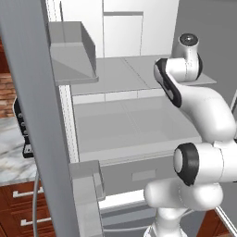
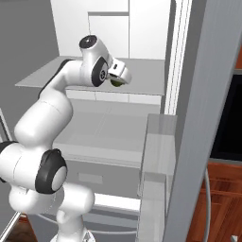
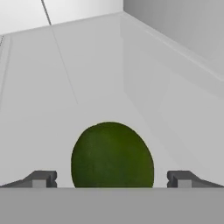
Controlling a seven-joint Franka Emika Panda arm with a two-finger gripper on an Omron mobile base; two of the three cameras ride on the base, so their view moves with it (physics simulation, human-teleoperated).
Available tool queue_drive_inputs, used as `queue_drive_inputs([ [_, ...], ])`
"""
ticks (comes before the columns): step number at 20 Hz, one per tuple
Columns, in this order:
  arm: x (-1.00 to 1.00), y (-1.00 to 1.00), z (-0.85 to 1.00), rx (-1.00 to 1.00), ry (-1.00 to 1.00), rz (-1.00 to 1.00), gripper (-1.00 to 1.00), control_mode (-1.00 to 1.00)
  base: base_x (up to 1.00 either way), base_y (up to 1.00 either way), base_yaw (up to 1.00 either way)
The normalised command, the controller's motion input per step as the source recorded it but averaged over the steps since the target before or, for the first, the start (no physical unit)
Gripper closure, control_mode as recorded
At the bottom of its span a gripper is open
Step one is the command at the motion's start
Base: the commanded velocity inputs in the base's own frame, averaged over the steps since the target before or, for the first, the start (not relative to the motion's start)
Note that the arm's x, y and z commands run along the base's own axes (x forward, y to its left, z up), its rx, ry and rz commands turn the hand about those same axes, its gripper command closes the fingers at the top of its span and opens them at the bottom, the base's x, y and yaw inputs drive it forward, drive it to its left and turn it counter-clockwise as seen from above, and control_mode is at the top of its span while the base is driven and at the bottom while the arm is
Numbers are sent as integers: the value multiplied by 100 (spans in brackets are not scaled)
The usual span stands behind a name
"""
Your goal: Open the fridge, remove the pear, lime, and steak, and place them on any counter.
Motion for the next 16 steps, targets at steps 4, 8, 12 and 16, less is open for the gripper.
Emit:
queue_drive_inputs([
  [4, 17, -13, -14, 0, 1, 0, -100, -100, 0, 0, 0],
  [8, 7, -6, -21, 0, 2, 0, -100, -100, 0, 0, 0],
  [12, 0, 0, -34, 0, 3, 0, 100, -100, 0, 0, 0],
  [16, 0, 0, -8, 0, 6, 0, 100, -100, 0, 0, 0],
])
